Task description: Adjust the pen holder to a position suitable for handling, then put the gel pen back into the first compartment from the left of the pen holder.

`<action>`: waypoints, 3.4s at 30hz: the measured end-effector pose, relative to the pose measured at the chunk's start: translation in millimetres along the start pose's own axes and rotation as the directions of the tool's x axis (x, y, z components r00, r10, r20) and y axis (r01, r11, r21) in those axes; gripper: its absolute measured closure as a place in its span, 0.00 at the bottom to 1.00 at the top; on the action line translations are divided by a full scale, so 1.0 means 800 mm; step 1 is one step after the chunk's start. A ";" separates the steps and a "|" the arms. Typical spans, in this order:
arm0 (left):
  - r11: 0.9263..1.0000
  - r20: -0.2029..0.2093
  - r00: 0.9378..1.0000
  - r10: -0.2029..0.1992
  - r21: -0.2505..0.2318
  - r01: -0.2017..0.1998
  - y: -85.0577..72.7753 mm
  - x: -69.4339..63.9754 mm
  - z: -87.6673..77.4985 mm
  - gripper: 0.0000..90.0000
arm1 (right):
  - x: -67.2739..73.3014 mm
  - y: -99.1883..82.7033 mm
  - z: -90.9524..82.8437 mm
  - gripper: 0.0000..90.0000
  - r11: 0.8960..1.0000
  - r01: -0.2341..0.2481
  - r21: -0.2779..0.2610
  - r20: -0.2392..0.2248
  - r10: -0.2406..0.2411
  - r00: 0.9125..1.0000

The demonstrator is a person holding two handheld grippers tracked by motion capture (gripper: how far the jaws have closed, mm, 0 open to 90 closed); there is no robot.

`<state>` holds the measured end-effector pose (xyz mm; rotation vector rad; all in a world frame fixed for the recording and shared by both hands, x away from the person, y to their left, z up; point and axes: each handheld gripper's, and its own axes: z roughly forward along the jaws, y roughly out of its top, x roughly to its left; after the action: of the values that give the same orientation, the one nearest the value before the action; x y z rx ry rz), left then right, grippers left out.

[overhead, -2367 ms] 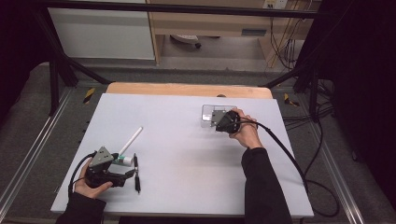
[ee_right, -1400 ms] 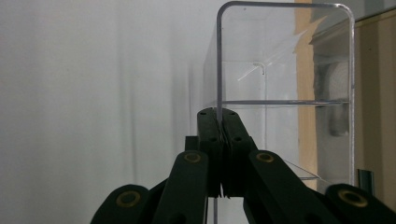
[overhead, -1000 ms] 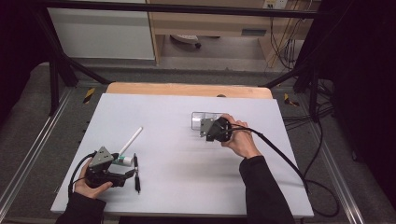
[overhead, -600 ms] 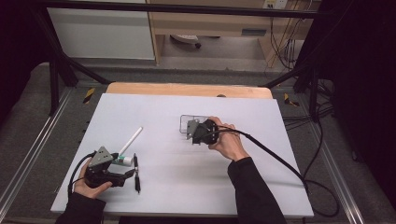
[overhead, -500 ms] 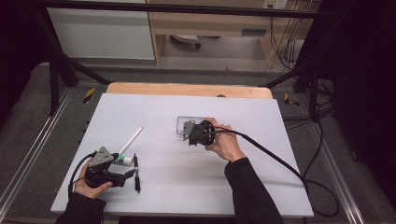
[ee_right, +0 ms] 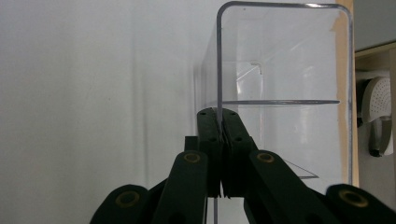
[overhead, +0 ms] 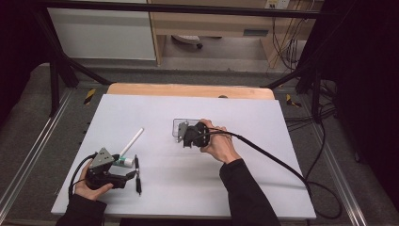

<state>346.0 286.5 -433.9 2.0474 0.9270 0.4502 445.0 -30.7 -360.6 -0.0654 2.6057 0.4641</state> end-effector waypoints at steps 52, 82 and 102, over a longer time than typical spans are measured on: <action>1.000 0.000 1.000 -0.003 0.002 0.003 0.001 0.000 -0.002 0.07 | -0.010 -0.036 -0.024 0.33 0.896 -0.393 -0.204 0.096 0.418 0.903; 1.000 0.017 1.000 -0.011 0.026 0.011 0.001 -0.002 -0.009 0.13 | 0.074 -0.191 -0.036 0.00 0.624 -0.740 -0.249 -0.125 0.737 0.664; 0.995 0.051 0.999 -0.002 0.095 -0.003 0.002 -0.014 -0.008 0.57 | 0.118 -0.245 -0.033 0.00 0.515 -0.812 -0.274 -0.191 0.799 0.570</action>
<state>335.6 281.2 -428.4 2.1348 0.9331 0.3587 375.1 -220.7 -445.0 1.1059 2.4024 1.2368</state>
